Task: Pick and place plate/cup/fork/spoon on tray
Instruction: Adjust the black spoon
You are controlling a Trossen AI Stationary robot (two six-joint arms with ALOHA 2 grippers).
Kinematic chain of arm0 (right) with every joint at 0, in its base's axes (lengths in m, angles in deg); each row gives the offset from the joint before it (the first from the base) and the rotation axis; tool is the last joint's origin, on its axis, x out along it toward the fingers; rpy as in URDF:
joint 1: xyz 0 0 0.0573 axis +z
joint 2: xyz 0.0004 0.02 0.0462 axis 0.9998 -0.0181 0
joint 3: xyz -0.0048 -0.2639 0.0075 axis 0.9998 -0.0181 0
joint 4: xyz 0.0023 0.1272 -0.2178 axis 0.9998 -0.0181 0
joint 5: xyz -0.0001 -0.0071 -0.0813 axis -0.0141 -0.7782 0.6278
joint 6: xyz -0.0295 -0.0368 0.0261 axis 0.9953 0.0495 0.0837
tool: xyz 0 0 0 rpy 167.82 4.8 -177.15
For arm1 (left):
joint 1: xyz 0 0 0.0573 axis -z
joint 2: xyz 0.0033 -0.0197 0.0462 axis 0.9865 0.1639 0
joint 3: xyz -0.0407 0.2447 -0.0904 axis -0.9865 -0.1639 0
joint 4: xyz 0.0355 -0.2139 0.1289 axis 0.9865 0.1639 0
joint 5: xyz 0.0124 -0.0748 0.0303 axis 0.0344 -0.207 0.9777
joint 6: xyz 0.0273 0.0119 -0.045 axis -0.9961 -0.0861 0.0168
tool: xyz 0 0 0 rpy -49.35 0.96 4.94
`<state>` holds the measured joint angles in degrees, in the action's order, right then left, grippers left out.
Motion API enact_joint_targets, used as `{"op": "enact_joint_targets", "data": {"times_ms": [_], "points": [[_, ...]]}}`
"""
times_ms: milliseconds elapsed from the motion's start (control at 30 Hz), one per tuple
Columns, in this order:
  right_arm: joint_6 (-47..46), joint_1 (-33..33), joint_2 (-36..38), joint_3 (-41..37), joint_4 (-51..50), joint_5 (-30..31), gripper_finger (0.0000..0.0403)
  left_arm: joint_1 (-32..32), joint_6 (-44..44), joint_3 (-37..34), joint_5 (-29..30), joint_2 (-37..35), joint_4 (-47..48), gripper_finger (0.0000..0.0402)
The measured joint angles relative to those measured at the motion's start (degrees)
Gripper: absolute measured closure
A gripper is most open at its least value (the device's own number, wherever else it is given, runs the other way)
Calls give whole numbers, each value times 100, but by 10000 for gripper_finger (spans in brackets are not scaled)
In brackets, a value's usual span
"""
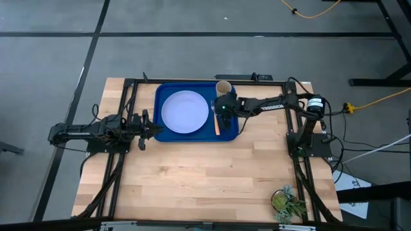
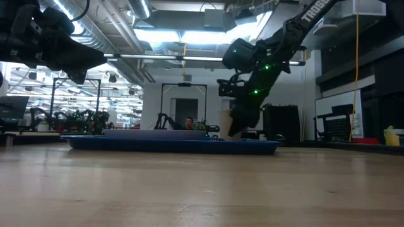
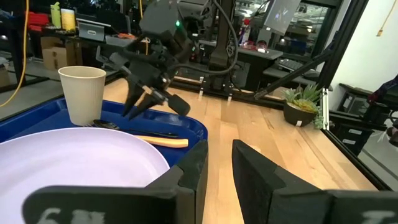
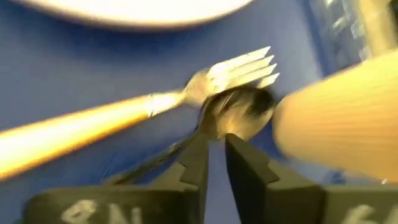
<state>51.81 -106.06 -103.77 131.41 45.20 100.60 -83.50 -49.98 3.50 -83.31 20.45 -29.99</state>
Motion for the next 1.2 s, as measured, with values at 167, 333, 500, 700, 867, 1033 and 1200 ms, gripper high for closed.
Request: {"op": "enact_joint_targets", "data": {"times_ms": [167,333,500,700,867,1033,1200], "points": [[82,-58,14,-76,222,10,393,2,-2,0,0,0,0,337],[111,-107,-124,-76,255,99,397,2,0,0,0,-2,0,337],[247,-107,-148,-76,374,179,399,0,-2,0,0,-1,0,337],[251,-97,-151,-76,365,176,401,0,-2,0,0,0,0,337],[285,29,-344,-76,503,174,401,2,0,-2,0,0,0,337],[401,153,-416,-73,805,303,401,0,-2,0,0,0,0,337],[377,162,-381,-50,794,506,401,2,-2,0,0,0,0,337]]}}
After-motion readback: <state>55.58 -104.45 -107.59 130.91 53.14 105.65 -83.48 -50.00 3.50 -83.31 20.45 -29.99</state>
